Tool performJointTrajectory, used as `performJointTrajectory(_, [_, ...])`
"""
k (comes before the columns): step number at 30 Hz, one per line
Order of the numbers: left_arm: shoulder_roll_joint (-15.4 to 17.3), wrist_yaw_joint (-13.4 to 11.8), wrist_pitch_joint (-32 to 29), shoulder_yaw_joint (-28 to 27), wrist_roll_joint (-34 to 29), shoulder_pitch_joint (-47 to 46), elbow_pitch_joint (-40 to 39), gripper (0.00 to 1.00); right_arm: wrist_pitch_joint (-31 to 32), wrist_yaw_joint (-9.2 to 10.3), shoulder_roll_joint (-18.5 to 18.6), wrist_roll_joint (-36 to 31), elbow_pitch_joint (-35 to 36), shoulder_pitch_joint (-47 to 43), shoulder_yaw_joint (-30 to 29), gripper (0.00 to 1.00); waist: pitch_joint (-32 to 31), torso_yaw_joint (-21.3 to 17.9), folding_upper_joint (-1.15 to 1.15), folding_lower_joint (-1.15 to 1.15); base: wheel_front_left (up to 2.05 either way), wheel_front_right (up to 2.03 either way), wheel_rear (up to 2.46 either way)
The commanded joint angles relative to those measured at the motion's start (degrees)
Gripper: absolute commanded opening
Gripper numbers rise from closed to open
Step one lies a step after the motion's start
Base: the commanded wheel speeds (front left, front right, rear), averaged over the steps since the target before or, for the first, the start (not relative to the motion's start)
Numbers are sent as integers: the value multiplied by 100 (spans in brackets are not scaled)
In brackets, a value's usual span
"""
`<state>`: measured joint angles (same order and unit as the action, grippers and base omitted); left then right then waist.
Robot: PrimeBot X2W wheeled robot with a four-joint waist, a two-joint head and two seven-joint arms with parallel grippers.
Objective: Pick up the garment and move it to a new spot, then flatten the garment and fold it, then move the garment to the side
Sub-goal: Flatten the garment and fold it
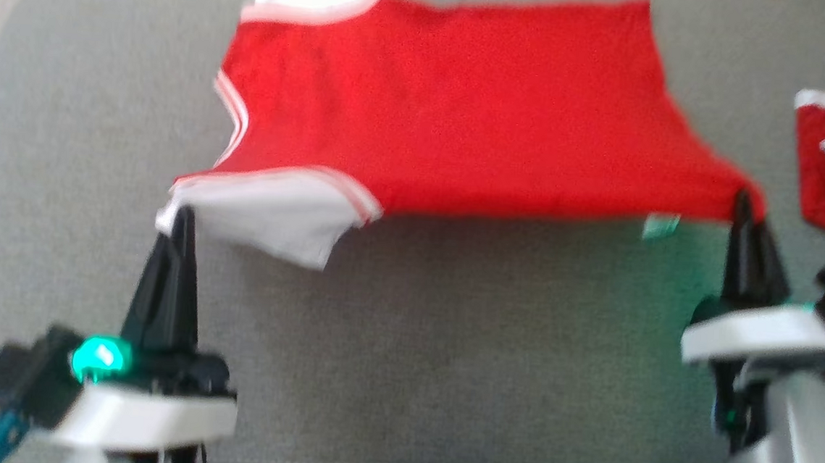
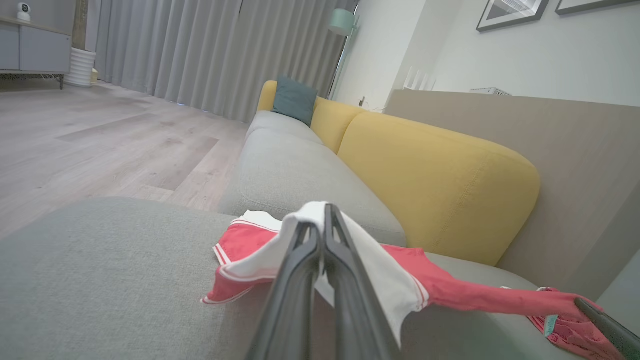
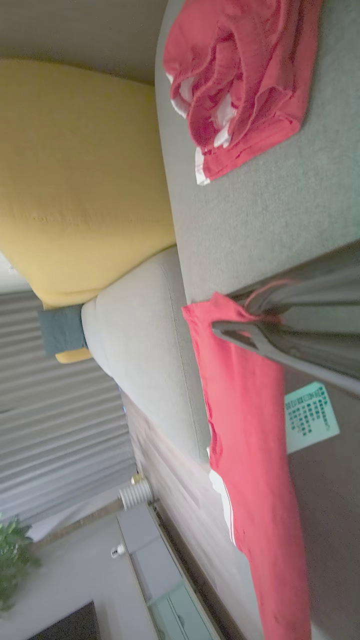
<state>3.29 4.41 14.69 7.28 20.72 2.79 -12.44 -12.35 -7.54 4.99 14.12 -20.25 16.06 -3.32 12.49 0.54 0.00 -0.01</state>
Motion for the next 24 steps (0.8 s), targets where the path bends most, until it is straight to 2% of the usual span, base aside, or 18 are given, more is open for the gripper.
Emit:
performJointTrajectory(1, [9, -101, 30, -131, -31, 102, -381, 0, 124, 5, -47, 17, 479, -241, 198, 0, -434, -85, 0, 1, 0, 0, 0])
performJointTrajectory(7, [-5, -325, -39, 74, -70, 959, -931, 0, 656, 5, -94, -41, 1559, -1385, 196, 0, -718, -131, 0, 1, 0, 0, 0])
performJointTrajectory(11, [-12, -468, -155, 145, 34, 1381, -1041, 0, 915, 5, -159, 35, 1953, -1897, 153, 0, -742, -174, 0, 1, 0, 0, 0])
performJointTrajectory(15, [-16, -517, -138, 141, 140, 1507, -790, 0, 984, 5, -196, 145, 1838, -2064, 136, 0, -677, -201, 0, 1, 0, 0, 0])
performJointTrajectory(24, [-12, -387, -73, 178, 208, 1228, -46, 0, 849, 5, -210, 289, 1157, -1741, 371, 0, -353, -191, 0, 1, 0, 0, 0])
